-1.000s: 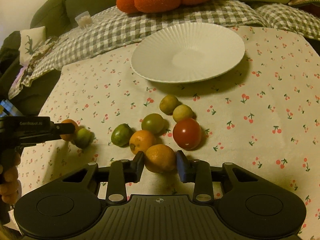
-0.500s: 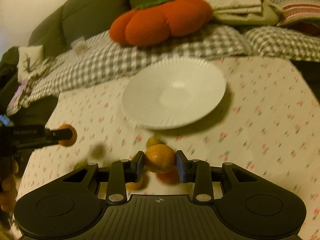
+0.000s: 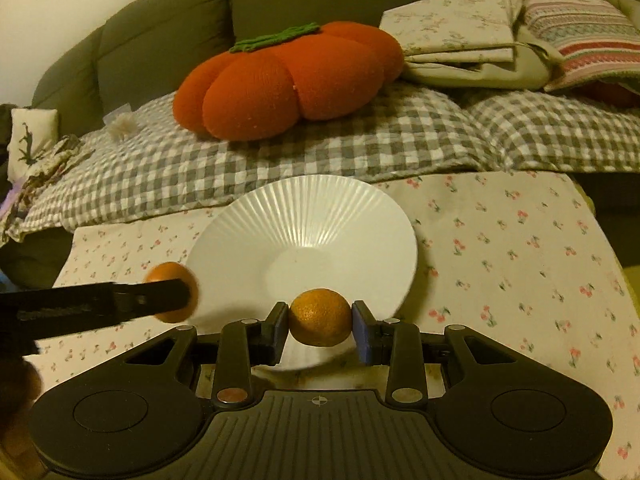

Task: Organize fruits
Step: 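Carry both oranges onto the white plate and open both tools to release them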

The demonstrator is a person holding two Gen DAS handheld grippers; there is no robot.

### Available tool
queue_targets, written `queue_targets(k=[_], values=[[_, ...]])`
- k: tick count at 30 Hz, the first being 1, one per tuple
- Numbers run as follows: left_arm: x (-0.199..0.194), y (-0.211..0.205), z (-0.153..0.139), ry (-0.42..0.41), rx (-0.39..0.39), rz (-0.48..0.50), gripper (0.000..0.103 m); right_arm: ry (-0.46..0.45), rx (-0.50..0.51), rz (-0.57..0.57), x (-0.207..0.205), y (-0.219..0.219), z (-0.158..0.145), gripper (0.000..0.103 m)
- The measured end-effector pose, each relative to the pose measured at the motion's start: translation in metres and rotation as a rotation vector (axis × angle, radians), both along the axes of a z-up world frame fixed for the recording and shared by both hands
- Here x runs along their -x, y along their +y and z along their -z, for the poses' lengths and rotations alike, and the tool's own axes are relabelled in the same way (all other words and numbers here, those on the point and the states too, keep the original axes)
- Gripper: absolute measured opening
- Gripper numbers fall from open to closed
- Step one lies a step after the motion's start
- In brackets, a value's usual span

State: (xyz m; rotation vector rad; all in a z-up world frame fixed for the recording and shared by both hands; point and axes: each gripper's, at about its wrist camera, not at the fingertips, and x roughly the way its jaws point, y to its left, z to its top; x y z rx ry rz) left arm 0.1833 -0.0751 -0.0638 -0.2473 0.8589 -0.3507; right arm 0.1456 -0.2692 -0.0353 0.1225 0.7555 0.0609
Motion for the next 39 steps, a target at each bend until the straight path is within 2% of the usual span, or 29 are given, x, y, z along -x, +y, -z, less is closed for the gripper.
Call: queue_targets(k=[8,17,18,19,20,21,22,23,27,35,39], values=[[-0.016,-0.013,0.017,0.020,-0.026,-0.003,0.035,0.037,0.026,-0.048,-0.018,0.006,0.021,0.033],[-0.020,-0.024,0.023,0.026,-0.041,0.005,0.036,0.012,0.013,-0.055,-0.022,0.006,0.028,0.035],[-0.021,-0.024,0.023,0.032,-0.036,0.006,0.041,0.011,0.015,-0.055,-0.022,0.007,0.029,0.036],[-0.020,-0.022,0.021,0.031,-0.025,0.002,0.052,0.008,0.012,-0.056,-0.022,0.008,0.028,0.036],[-0.020,-0.020,0.019,0.021,-0.014,-0.006,0.058,0.006,0.004,-0.057,-0.022,0.007,0.027,0.036],[-0.018,-0.016,0.015,0.006,-0.005,-0.017,0.066,0.004,-0.006,-0.056,-0.021,0.007,0.026,0.042],[-0.017,-0.013,0.011,-0.002,-0.001,-0.022,0.069,-0.003,-0.018,-0.054,-0.019,0.006,0.022,0.046],[-0.015,-0.009,0.007,-0.004,0.006,-0.023,0.069,-0.014,-0.021,-0.055,-0.018,0.005,0.019,0.050],[-0.008,0.007,-0.006,0.003,0.035,-0.037,0.069,-0.049,0.004,-0.065,-0.008,0.003,0.005,0.052],[0.026,0.036,-0.025,-0.013,-0.047,-0.053,0.071,-0.102,0.065,-0.049,0.019,-0.007,-0.010,0.071],[0.048,0.048,-0.029,0.008,-0.121,-0.056,0.073,-0.112,0.045,-0.057,0.036,-0.006,-0.015,0.076]])
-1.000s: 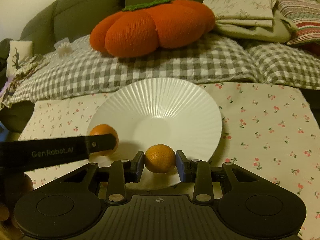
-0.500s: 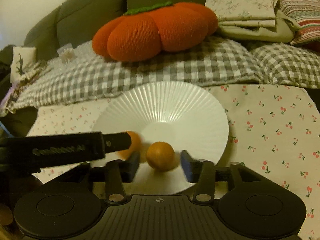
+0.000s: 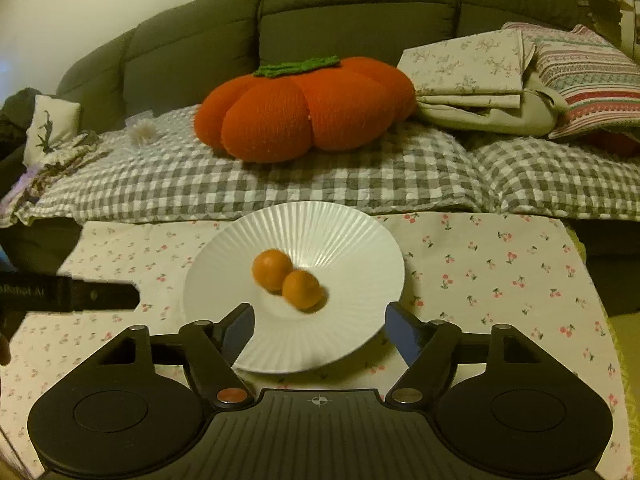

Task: Organize fruits
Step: 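Grasp the green lime with the left tool while the right tool grasps an orange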

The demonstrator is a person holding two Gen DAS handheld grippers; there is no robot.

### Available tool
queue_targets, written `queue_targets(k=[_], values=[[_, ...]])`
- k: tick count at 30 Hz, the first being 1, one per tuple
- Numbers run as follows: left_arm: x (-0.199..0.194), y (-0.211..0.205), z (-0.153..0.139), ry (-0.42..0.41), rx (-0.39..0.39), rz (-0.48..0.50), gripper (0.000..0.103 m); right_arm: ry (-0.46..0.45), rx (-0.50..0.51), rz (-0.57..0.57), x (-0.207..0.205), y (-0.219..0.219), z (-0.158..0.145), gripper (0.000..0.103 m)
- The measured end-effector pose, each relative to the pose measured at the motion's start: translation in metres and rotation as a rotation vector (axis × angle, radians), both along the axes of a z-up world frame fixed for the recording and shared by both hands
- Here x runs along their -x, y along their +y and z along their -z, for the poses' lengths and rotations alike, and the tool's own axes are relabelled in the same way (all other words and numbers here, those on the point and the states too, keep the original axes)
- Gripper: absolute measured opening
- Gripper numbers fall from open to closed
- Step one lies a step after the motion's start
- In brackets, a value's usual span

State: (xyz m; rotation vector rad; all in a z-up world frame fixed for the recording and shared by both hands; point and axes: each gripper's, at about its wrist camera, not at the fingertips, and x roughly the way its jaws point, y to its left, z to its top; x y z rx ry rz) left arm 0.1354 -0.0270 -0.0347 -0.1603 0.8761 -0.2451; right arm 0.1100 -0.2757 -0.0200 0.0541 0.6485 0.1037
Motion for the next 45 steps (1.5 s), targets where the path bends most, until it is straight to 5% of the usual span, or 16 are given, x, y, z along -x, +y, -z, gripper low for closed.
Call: queue_targets(k=[13,25,31,36,45], values=[[0.068,0.018,-0.030,-0.026,-0.129,0.043,0.087,0.052,-0.009,-0.057,0.068,0.048,0.010,0.083],[0.079,0.029,-0.001,-0.014,-0.137,0.013,0.088,0.076,-0.014,-0.040,0.086,0.049,0.013,0.088],[0.077,0.030,0.017,0.057,-0.124,0.005,0.087,0.096,0.024,-0.075,0.094,0.058,0.028,0.088],[0.073,0.028,0.029,0.063,-0.140,0.000,0.085,0.100,0.019,-0.056,0.091,0.054,0.034,0.088],[0.053,0.034,0.053,0.124,-0.120,-0.050,0.061,0.103,0.028,-0.076,0.086,0.058,0.050,0.087]])
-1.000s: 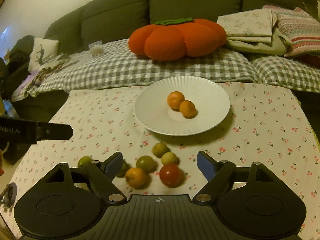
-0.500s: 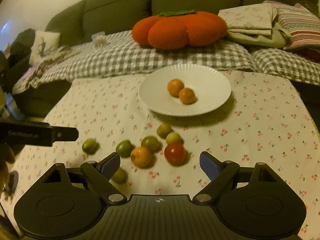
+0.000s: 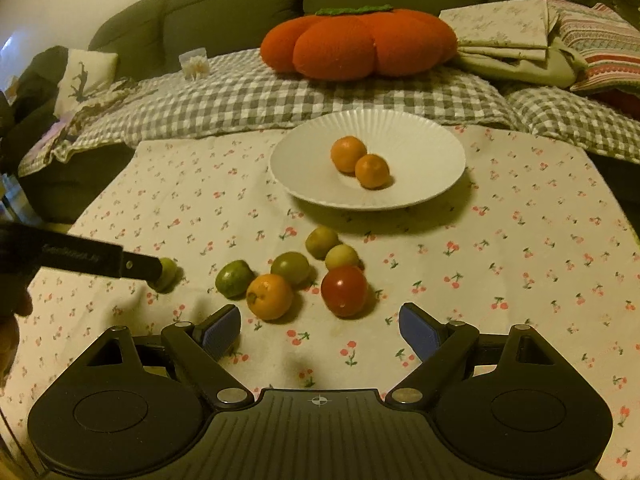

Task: Organize fruits
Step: 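Grasp the green lime with the left tool while the right tool grasps an orange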

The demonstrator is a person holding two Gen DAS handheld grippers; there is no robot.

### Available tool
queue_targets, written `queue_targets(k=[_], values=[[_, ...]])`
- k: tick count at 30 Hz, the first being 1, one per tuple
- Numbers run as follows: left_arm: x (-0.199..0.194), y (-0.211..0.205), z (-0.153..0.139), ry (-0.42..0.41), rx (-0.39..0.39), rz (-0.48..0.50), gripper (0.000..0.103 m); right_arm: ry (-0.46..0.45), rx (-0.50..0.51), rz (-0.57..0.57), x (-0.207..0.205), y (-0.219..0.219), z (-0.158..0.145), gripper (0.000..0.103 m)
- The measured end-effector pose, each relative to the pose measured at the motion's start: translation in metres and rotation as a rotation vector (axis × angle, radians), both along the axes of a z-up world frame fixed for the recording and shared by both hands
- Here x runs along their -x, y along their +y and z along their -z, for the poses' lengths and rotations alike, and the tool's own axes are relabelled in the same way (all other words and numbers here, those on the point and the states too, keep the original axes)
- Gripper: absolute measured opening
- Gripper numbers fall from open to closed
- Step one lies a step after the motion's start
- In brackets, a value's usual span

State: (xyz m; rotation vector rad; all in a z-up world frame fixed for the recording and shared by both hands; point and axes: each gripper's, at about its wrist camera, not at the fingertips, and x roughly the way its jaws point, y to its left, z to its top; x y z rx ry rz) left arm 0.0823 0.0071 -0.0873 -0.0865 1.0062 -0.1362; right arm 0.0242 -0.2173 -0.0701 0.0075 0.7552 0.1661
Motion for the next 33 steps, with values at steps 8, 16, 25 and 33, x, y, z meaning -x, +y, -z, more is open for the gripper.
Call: queue_targets(k=[8,16,25,33], values=[[-0.007,-0.002,0.011,-0.004,-0.021,0.005,0.057,-0.017,0.023,-0.026,-0.008,0.012,0.007,0.084],[-0.015,0.002,0.024,0.019,0.003,0.014,0.035,0.001,0.022,-0.033,-0.023,0.026,0.018,0.077],[-0.016,0.003,0.026,0.019,0.003,0.029,0.025,-0.020,0.052,-0.078,-0.029,0.045,0.022,0.062],[-0.011,0.002,0.020,0.013,0.012,0.039,0.024,0.007,0.081,-0.068,-0.036,0.052,0.032,0.051]])
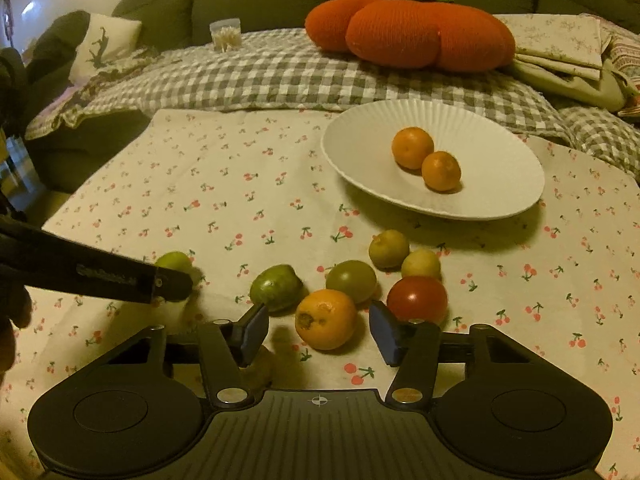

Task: Organize fruits
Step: 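Grasp the green lime with the left tool while the right tool grasps an orange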

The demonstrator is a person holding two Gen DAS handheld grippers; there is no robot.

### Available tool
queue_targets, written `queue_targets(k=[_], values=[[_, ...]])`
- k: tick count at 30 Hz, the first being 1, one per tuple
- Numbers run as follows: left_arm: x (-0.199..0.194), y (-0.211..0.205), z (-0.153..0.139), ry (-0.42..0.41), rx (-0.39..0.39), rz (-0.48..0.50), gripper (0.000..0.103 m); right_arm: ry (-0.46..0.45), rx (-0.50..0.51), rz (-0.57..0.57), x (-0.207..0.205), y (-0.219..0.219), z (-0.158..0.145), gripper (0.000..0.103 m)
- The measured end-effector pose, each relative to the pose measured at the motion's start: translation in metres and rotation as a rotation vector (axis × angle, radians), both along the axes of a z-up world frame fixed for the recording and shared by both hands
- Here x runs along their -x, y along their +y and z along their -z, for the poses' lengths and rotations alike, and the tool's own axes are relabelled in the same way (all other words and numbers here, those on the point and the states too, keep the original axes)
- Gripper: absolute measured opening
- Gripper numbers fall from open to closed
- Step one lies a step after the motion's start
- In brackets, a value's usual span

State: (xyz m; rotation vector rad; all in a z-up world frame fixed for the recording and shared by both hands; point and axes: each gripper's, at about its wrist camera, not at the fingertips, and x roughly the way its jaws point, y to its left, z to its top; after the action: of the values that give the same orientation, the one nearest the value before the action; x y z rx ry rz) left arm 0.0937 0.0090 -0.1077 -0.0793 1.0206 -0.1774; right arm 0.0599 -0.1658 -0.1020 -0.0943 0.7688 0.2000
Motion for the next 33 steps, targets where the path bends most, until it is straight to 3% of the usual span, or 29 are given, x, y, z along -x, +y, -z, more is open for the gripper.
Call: queue_targets(k=[6,33], values=[[0.001,-0.001,-0.003,-0.017,-0.001,-0.003,0.024,0.008,0.011,0.002,-0.005,-0.003,0.006,0.033],[0.003,-0.042,-0.030,-0.130,-0.022,0.054,0.024,-0.045,-0.041,-0.010,0.007,-0.027,-0.025,0.033]])
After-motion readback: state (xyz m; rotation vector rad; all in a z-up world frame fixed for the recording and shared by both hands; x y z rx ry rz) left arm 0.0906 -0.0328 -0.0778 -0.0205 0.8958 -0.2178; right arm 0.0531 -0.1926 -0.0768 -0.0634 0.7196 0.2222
